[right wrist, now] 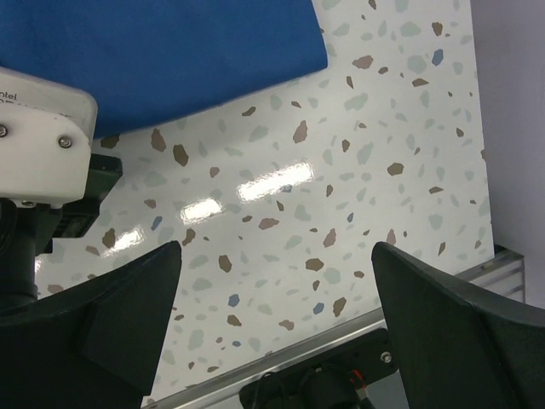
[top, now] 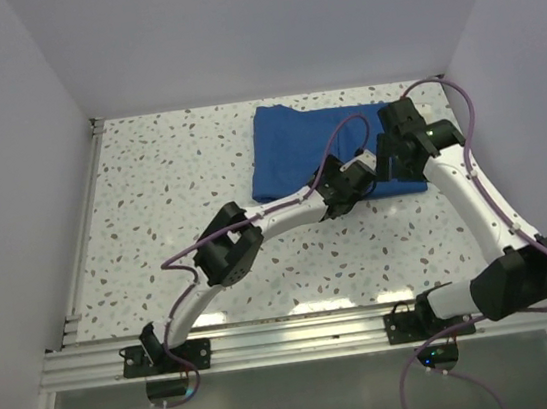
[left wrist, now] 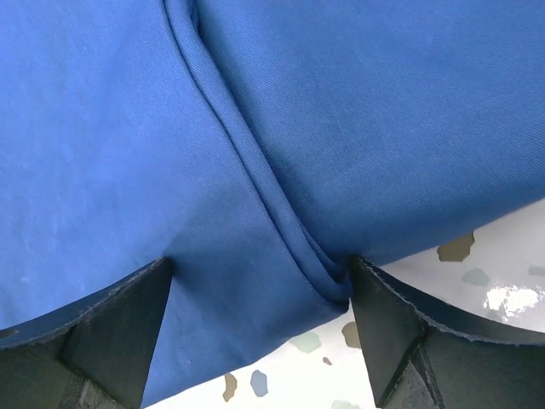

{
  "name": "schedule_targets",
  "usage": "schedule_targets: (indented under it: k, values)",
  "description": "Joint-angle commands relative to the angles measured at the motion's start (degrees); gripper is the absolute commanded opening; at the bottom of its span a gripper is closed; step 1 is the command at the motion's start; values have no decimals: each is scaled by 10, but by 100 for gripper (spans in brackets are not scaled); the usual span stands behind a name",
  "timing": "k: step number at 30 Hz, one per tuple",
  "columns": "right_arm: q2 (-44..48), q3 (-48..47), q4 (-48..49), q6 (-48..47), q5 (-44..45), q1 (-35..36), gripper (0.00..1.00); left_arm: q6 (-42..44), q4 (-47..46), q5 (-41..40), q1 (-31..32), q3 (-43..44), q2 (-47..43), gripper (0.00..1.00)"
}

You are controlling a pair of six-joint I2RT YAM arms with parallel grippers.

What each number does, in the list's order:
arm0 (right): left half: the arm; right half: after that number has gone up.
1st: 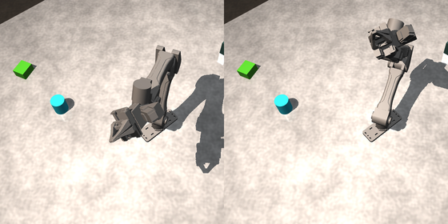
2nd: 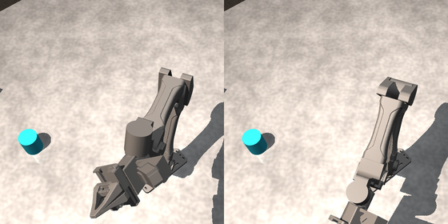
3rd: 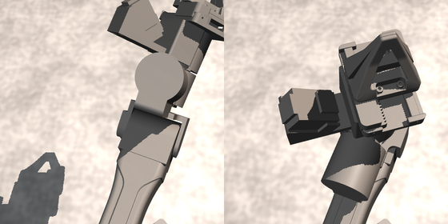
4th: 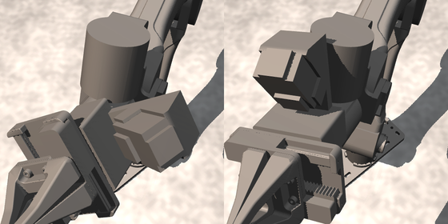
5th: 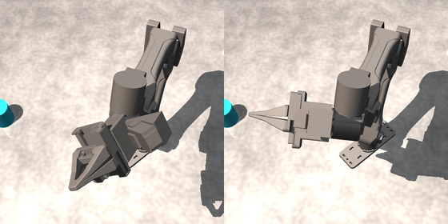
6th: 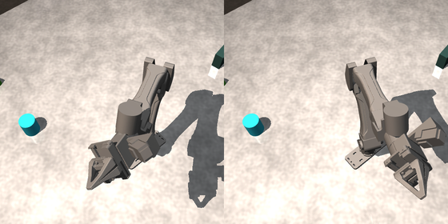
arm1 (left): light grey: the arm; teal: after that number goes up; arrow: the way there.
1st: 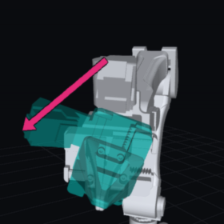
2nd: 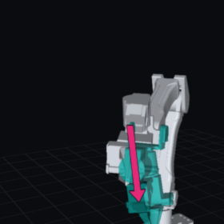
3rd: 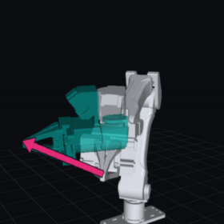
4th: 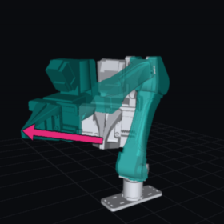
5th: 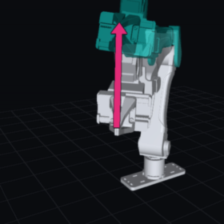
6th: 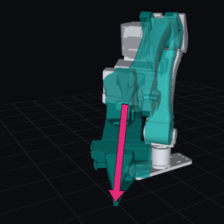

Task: Open and lay out the surgical kit
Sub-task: Open the surgical kit at the center of the board.

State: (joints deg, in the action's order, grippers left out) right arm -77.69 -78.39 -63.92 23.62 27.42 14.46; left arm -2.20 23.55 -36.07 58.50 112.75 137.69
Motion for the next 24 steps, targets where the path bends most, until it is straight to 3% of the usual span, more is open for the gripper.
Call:
schedule_targets:
  k: [1,5,9,17,22,24]
  values:
    - [-17,-13,-5,-5,-19,2,99,-11,-29,-42,-8,8,7,86]
    - [-40,-30,-2,0,-32,2,99,-7,-44,-52,-12,-15,-12,77]
    - [-58,-36,7,-1,-36,2,99,2,-51,-59,-16,-9,-39,49]
    - [-78,-35,17,2,-44,2,99,8,-9,-73,-31,76,-98,19]
    - [-98,-40,21,6,-47,2,99,-43,41,-64,-72,96,-150,13]
    - [-108,-42,25,7,-57,2,99,-86,54,-66,-103,56,-190,11]
